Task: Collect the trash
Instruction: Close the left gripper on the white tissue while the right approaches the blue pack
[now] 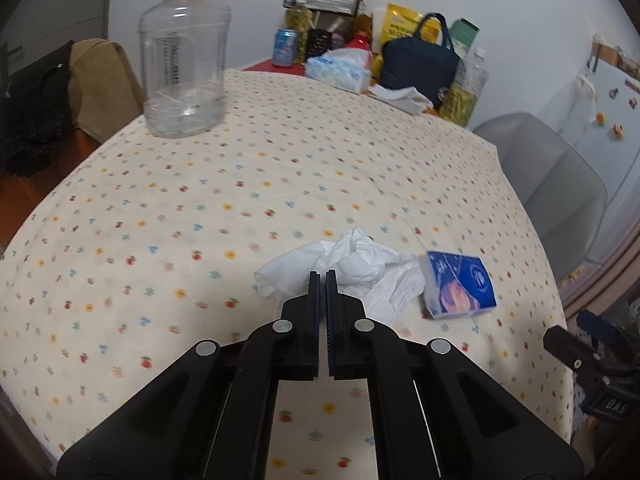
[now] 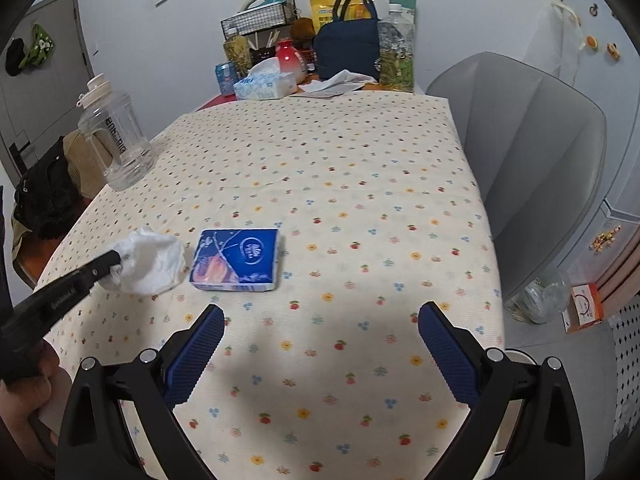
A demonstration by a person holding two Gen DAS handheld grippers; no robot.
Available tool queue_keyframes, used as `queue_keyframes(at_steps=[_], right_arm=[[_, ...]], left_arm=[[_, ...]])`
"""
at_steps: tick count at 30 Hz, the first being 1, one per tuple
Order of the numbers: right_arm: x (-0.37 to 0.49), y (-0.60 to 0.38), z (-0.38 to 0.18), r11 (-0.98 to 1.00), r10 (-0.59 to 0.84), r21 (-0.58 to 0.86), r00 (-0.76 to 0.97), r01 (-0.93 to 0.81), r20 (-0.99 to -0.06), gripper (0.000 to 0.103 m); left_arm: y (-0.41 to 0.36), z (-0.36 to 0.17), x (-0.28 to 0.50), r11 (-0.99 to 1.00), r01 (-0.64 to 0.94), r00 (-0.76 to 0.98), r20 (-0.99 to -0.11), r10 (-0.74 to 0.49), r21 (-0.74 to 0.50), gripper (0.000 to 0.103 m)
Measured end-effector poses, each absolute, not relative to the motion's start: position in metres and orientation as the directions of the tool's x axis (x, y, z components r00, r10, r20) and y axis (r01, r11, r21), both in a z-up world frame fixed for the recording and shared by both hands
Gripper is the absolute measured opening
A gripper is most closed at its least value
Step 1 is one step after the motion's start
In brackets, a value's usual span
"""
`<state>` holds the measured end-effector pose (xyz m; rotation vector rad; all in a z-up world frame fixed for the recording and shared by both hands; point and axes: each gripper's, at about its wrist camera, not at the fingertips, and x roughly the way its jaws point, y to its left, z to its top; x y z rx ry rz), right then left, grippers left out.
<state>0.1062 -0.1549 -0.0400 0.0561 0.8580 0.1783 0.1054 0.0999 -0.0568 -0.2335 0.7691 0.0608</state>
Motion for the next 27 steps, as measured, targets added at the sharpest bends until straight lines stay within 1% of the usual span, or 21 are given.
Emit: queue_keyframes(at_steps=[12, 18, 27], right_arm=[[0.123, -0.103, -0.05, 0.97, 0.218, 0.103, 0.601, -0.22, -0.769, 0.095], [0.139, -0.083, -0.061, 0.964, 0.229, 0.101, 0.571, -0.247, -0.788, 0.095], [0.157, -0.072, -0.08, 0.967, 0.213, 0.098, 0.539, -0.234, -0.815, 0.095]], left_arm=[[0.147, -0.056, 0.098, 0.949, -0.233, 0.735, -0.677, 0.03, -0.21, 0.003], [0.156, -0.058, 0.098, 0.943, -0.256, 0.733, -0.679, 0.045, -0.214, 0.003], [0.156, -0.073, 0.107, 0.944, -0.262, 0.708, -0.704, 0.047, -0.2, 0.003]])
